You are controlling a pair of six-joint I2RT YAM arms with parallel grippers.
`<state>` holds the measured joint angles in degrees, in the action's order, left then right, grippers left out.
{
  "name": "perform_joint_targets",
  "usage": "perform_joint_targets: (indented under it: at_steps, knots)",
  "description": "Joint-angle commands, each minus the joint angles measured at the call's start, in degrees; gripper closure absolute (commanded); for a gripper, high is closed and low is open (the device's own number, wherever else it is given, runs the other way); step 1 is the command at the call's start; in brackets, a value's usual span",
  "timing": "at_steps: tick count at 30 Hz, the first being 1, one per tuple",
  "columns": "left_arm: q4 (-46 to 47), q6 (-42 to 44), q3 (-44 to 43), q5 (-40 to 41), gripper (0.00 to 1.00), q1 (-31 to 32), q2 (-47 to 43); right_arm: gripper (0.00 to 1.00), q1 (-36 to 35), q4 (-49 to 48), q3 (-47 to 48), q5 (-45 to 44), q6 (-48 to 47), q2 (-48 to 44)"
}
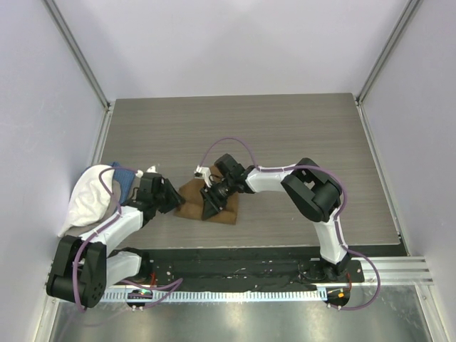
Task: Fold the napkin, place the utensils inside, and roll it up
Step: Roll the napkin with the utensil
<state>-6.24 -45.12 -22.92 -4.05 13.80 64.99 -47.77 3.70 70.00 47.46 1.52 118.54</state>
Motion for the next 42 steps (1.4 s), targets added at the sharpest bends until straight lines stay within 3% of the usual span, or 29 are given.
perform_joint_targets:
  at_steps: [1, 9, 13, 14, 16, 17, 20, 24, 42]
  knots:
    - [-1.40, -0.75, 0.24, 3.00, 0.71, -0.27, 0.13, 0.53, -0.04, 9.83, -1.44, -8.35, 0.50, 1.00]
    - [-3.96, -0.40, -1.25, 2.82, 0.91, -0.27, 2.51, 0.34, -1.36, 9.49, -1.52, -17.91, -0.37, -13.30]
    - [-4.13, -0.23, -1.60, 2.56, 0.96, -0.27, 3.21, 0.30, -6.36, 2.48, -6.88, -30.21, -5.20, -20.87]
    - [-4.22, -0.23, -1.69, 2.56, 0.96, -0.27, 3.39, 0.29, -7.94, 0.36, -8.63, -37.81, -8.08, -22.03]
    - [-4.48, 0.12, -1.96, 2.56, 0.97, -0.27, 3.48, 0.27, -13.47, -6.38, -13.55, -45.05, -11.96, -24.57]
    - [-4.48, 0.21, -1.96, 2.56, 0.97, -0.27, 3.48, 0.27, -15.23, -8.26, -14.96, -51.96, -13.63, -24.76]
    - [-4.57, 0.39, -2.31, 2.65, 0.98, -0.27, 3.82, 0.26, -20.07, -11.61, -16.56, -59.82, -18.73, -22.14]
    - [-4.57, 0.56, -2.75, 2.21, 0.98, -0.27, 4.35, 0.27, -23.16, -15.83, -16.73, -65.82, -24.09, -17.91]
    - [-4.66, 1.09, -3.80, 1.60, 0.99, -0.27, 5.67, 0.31, -22.55, -17.33, -13.14, -65.84, -27.27, -9.82]
